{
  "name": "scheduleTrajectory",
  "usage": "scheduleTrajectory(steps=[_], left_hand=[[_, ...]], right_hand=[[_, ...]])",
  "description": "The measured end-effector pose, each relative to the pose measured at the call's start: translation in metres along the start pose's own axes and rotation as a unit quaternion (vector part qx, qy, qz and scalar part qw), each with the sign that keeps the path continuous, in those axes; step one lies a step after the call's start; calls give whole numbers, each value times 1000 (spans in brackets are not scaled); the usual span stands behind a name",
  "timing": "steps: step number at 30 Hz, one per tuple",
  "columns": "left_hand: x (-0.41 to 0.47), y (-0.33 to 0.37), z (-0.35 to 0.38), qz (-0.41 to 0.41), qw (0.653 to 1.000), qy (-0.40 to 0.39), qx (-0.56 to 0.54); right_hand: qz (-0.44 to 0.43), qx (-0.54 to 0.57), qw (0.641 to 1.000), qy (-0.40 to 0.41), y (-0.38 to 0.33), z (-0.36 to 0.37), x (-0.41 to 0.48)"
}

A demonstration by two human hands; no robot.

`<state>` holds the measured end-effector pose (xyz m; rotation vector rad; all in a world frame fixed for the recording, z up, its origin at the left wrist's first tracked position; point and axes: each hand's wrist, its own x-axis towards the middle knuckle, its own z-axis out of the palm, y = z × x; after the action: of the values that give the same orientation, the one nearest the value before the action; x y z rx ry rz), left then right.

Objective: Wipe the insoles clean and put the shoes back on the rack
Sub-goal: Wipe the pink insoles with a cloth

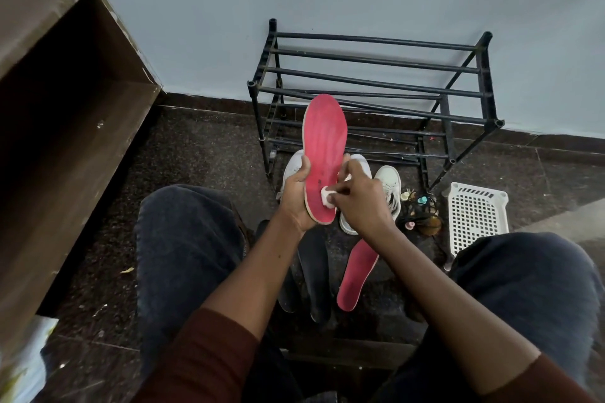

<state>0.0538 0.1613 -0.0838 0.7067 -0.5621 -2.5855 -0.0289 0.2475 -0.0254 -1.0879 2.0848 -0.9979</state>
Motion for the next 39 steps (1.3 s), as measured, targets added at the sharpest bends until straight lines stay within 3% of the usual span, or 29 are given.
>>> scheduleTrajectory(steps=[4,7,14,20,23,29,31,39], left_hand=[[3,-1,-5,12,1000,-19,-2],[2,-6,-5,8,999,-26,-31],[-1,-19,4,2,996,-36,-77],[-1,-15,-9,-31,997,-20,-61],[-2,-18,-10,-44,997,-8,-56],[-6,-22,5,-45,998,2,-52],[-7,-22,9,-37,998,-3,-41],[-6,-30,-7,-54,995,66,-45]], right_hand=[[-37,-52,996,-66,-2,3,-16],[-8,2,996,-85,-6,-2,-10],[24,58,997,37,-17,-3,15],[-11,5,993,-116,-13,2,-10],[-3,27,989,-145,-11,0,-13],[47,81,996,7,-16,-1,11],[40,78,996,25,-17,1,14],[-3,33,994,-106,-15,3,-4]])
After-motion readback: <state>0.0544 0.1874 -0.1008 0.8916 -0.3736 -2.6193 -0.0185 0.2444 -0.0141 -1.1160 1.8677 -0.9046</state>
